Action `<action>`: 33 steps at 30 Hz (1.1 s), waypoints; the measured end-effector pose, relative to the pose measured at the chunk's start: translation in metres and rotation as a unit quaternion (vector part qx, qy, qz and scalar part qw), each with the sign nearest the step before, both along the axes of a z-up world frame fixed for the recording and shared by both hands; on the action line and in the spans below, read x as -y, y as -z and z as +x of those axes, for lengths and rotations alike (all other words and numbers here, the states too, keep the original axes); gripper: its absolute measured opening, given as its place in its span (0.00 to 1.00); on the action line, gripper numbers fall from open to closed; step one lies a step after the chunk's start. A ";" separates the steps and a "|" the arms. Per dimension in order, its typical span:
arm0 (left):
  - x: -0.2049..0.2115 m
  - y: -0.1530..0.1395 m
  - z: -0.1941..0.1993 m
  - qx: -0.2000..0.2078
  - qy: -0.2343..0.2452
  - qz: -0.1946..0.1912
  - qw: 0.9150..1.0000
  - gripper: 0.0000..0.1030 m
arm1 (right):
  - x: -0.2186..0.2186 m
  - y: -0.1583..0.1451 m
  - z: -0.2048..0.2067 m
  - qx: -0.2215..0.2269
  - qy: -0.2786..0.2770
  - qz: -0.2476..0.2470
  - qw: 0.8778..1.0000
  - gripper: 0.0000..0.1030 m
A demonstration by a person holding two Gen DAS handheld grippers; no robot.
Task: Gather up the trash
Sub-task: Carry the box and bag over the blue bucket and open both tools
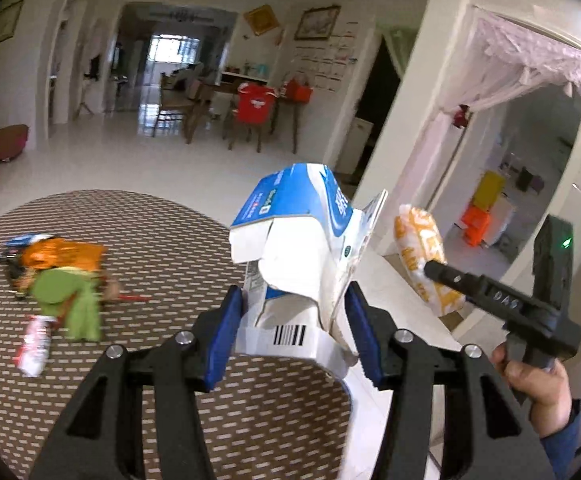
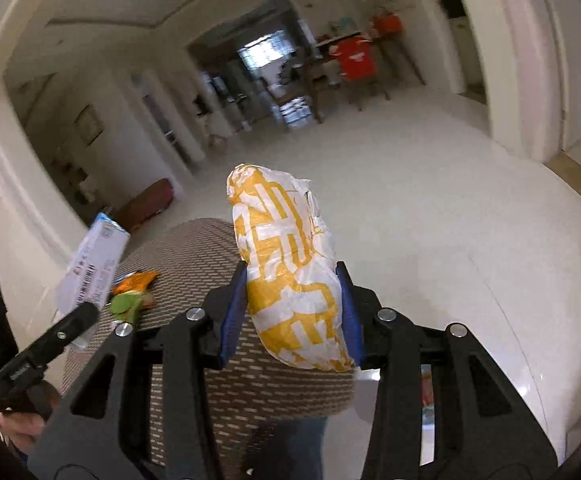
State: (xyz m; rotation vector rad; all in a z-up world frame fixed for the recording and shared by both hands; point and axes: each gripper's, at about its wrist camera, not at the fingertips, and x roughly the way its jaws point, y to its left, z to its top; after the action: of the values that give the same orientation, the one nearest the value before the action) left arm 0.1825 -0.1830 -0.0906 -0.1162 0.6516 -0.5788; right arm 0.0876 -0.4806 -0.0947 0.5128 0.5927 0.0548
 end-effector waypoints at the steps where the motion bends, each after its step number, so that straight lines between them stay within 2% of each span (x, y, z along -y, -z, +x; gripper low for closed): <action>1: 0.011 0.002 0.001 -0.002 0.007 0.000 1.000 0.50 | 0.013 0.008 -0.004 -0.008 0.012 0.004 1.000 0.40; 10: 0.108 0.029 0.002 -0.025 0.062 0.029 0.997 0.50 | 0.073 0.063 -0.022 -0.058 0.068 0.036 0.995 0.40; 17: 0.168 0.072 0.021 -0.076 0.088 0.066 0.991 0.50 | 0.102 0.107 -0.022 -0.099 0.090 0.062 0.989 0.41; 28: 0.234 0.143 0.057 -0.182 0.110 0.126 0.969 0.52 | 0.125 0.177 0.003 -0.168 0.099 0.114 0.974 0.42; 30: 0.240 0.155 0.065 -0.201 0.108 0.128 0.965 0.54 | 0.127 0.187 0.010 -0.180 0.098 0.123 0.971 0.47; 31: 0.244 0.161 0.069 -0.210 0.108 0.131 0.963 0.59 | 0.126 0.193 0.006 -0.185 0.098 0.127 0.970 0.47; 33: 0.245 0.173 0.071 -0.225 0.111 0.144 0.957 0.65 | 0.126 0.200 0.010 -0.195 0.101 0.135 0.966 0.55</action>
State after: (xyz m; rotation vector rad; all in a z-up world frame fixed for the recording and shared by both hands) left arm 0.2531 -0.4276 -0.2637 0.1041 1.1971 -0.6728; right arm 0.0975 -0.6068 -0.2948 0.8573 0.9211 -0.1665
